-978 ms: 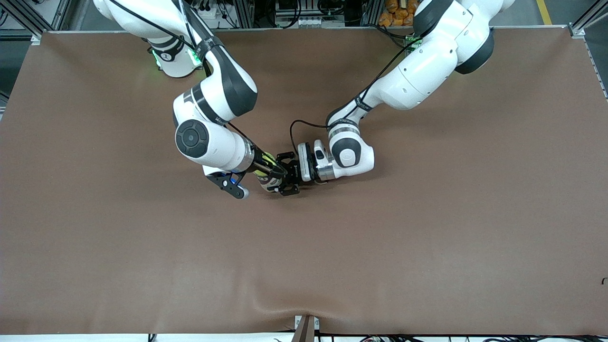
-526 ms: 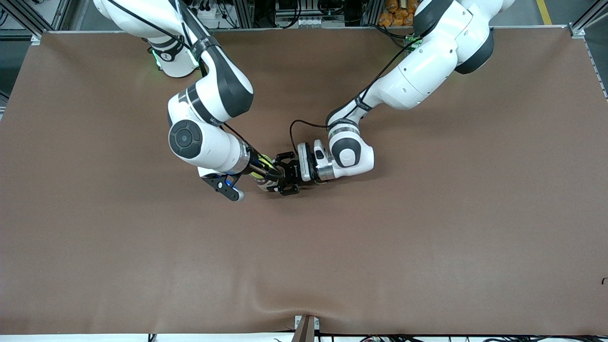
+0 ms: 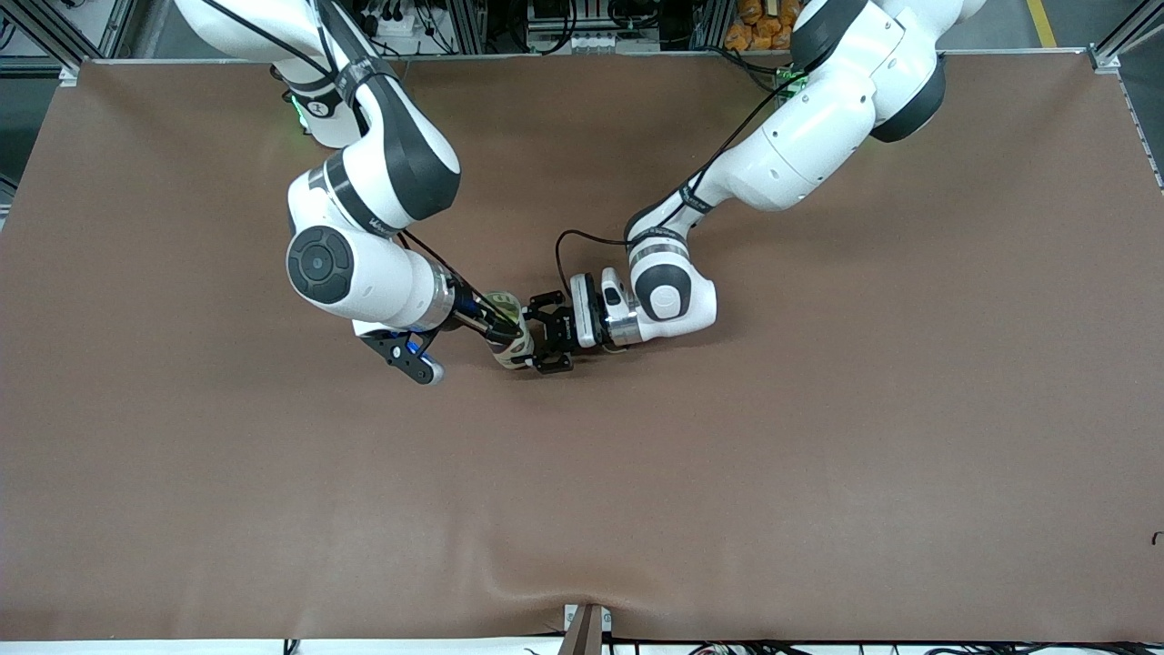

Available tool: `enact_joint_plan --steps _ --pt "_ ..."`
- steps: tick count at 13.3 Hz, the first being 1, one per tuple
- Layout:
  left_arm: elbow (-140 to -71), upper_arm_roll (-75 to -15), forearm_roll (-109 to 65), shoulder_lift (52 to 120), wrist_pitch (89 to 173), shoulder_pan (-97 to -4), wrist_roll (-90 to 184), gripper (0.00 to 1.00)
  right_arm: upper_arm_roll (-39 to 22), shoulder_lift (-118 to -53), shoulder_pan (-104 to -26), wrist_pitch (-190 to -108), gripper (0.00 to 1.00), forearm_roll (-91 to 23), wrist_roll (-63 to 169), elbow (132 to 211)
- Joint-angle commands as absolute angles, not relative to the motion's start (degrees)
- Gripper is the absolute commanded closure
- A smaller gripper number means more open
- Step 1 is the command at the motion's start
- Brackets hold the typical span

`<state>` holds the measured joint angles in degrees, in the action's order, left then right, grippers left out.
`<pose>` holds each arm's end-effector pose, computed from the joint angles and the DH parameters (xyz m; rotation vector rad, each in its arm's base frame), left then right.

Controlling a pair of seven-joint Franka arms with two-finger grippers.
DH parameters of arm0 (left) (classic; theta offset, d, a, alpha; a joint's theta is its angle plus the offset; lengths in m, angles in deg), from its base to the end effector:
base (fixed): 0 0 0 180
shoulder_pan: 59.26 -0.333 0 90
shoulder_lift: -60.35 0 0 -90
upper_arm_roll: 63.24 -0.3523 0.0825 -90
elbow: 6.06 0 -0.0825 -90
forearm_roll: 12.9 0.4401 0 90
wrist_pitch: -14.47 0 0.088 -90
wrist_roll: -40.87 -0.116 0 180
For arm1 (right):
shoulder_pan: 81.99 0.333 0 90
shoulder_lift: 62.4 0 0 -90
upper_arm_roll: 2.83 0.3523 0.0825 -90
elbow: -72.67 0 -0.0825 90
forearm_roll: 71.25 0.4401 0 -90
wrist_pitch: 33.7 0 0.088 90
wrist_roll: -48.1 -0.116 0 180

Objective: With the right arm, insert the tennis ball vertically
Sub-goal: 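Withdraw the right gripper while the left gripper releases the upright tube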

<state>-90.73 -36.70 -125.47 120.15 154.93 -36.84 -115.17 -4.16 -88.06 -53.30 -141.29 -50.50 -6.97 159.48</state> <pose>0.5509 -0.5505 0.0737 1.4508 -1.2680 1.1749 0.6468 0.3709 0.4046 -2.7866 0.8727 0.4135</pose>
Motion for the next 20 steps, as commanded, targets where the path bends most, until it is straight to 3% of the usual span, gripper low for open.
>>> enact_joint_plan --steps 1,2,10,16,20 --pt "-90.70 -36.43 -128.04 120.56 155.54 -36.85 -120.05 0.05 -3.62 -85.61 -55.79 -140.40 0.00 -53.92 -5.27 159.77" --pt "-90.79 -36.43 -127.78 120.56 155.54 -37.29 -120.05 0.00 -3.62 -85.17 -56.75 -140.31 0.00 -55.59 -2.30 159.77" --pt "-95.87 -36.34 -127.60 118.37 155.54 -39.57 -119.70 0.00 -3.71 -79.47 -71.96 -129.96 0.00 -58.77 31.62 160.64" --pt "-101.68 -36.34 -126.81 112.75 155.98 -42.12 -116.99 0.00 -3.36 -64.36 -76.61 -128.54 0.00 -64.92 44.47 171.18" --pt "-104.58 -36.34 -118.33 108.88 156.59 -45.19 -111.04 0.00 -3.01 -61.79 -83.12 -123.28 0.00 -65.80 52.31 165.77"
